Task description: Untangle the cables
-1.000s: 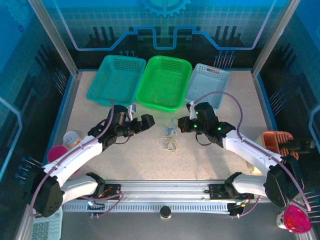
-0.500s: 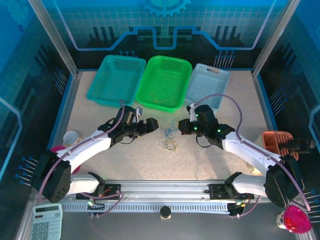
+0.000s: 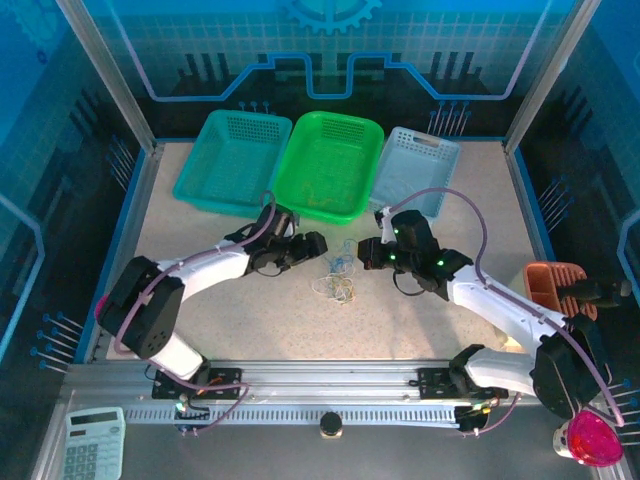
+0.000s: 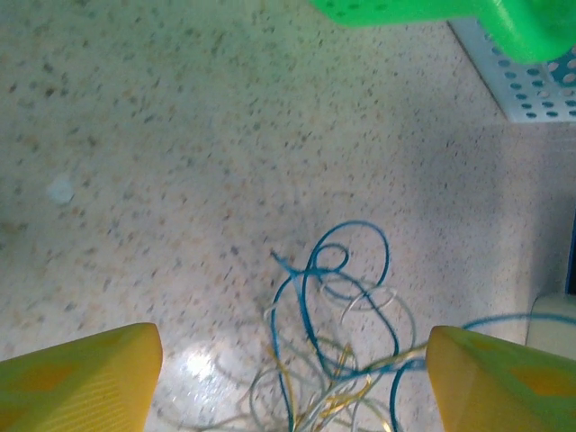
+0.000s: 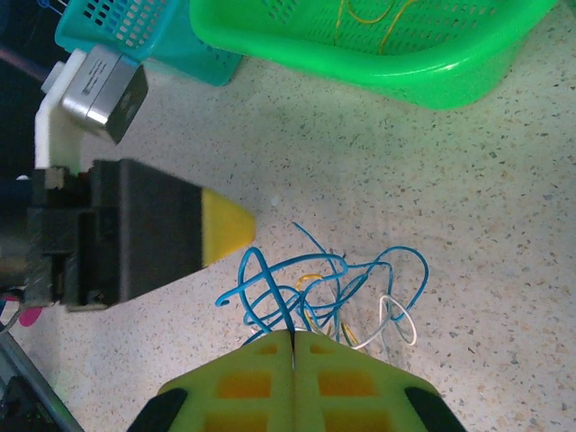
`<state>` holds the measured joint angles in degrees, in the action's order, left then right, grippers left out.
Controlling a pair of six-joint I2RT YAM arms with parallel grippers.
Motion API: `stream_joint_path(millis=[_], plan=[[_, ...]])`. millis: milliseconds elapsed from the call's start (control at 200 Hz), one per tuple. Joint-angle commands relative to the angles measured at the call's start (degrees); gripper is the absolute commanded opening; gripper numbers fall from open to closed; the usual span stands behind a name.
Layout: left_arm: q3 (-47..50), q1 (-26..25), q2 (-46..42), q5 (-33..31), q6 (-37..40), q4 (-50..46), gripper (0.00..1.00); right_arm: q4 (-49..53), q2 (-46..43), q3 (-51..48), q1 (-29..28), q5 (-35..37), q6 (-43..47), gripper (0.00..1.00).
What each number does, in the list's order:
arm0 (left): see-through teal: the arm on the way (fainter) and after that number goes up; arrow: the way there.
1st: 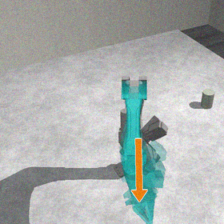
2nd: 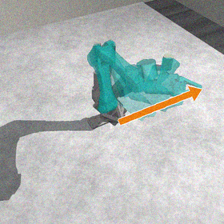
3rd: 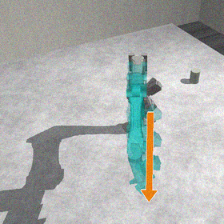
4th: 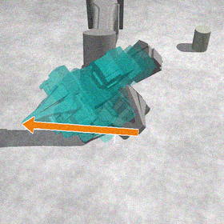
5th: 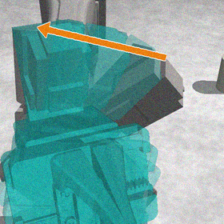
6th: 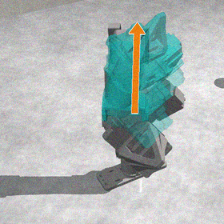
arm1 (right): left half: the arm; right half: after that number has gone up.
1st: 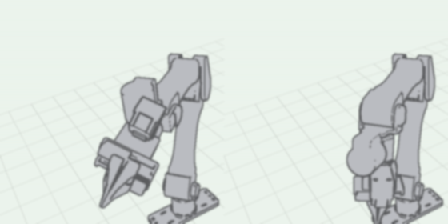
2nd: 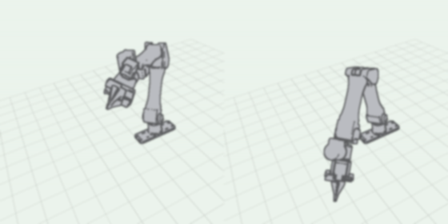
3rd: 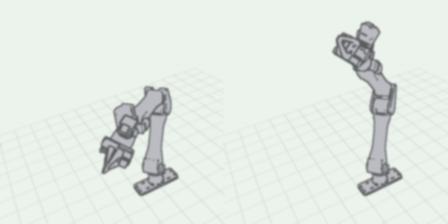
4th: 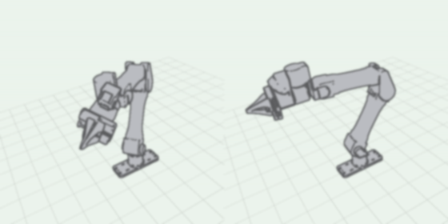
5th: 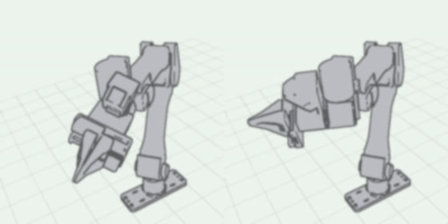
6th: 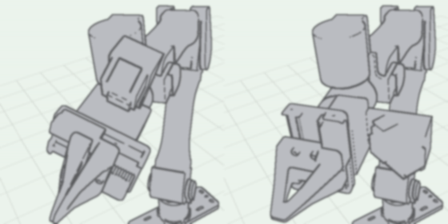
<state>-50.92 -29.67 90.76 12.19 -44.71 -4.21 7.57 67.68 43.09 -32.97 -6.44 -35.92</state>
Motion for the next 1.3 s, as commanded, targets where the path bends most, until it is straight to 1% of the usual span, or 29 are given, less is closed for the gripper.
stream_joint_path(millis=[0, 175, 320, 455, 710, 850, 1015, 1086, 1176, 1226, 1296], plan=[[-4.04, -1.05, 3.03, -1.87, 0.57, -1.7, 0.78, -1.38, -1.75, -0.49, -0.52, 0.46, 0.5, 0.0], [-8.23, -2.64, 7.75, -3.64, 1.2, -4.61, 0.73, -1.48, -1.94, -0.46, -0.52, 0.37, 0.59, 0.0], [-9.07, -2.74, 9.73, -4.99, 0.46, -5.17, 0.68, -1.6, -2.09, -0.54, -0.52, 0.26, 0.61, 0.0], [-9.52, -2.72, 10.64, -5.94, 0.23, -6.0, 0.64, -1.78, -2.13, -0.73, -0.52, 0.09, 0.51, 0.0], [-10.41, -3.01, 11.7, -6.43, 0.81, -5.9, 0.54, -1.95, -2.03, -0.64, -0.56, 0.12, 0.5, 0.0], [-10.85, -3.21, 12.59, -6.56, 0.76, -5.56, 0.52, -1.95, -2.03, -0.55, -0.54, 0.04, 0.5, 0.0], [-11.38, -3.57, 13.47, -6.82, 0.76, -5.46, 0.46, -1.84, -2.22, -0.54, -0.56, 0.18, 0.5, 0.0], [-11.57, -3.68, 13.82, -7.16, 0.77, -5.55, 0.42, -1.77, -2.29, -0.53, -0.54, 0.12, 0.5, 0.0], [-11.75, -3.72, 14.14, -7.51, 0.85, -5.49, 0.33, -1.69, -2.43, -0.47, -0.52, 0.12, 0.55, 0.0], [-11.84, -3.67, 14.29, -7.63, 0.93, -5.46, 0.26, -1.6, -2.54, -0.57, -0.49, 0.2, 0.53, 0.0], [-12.1, -3.72, 14.18, -8.01, 1.27, -5.59, 0.12, -1.38, -2.81, -0.81, -0.53, 0.45, 0.59, 0.0]])
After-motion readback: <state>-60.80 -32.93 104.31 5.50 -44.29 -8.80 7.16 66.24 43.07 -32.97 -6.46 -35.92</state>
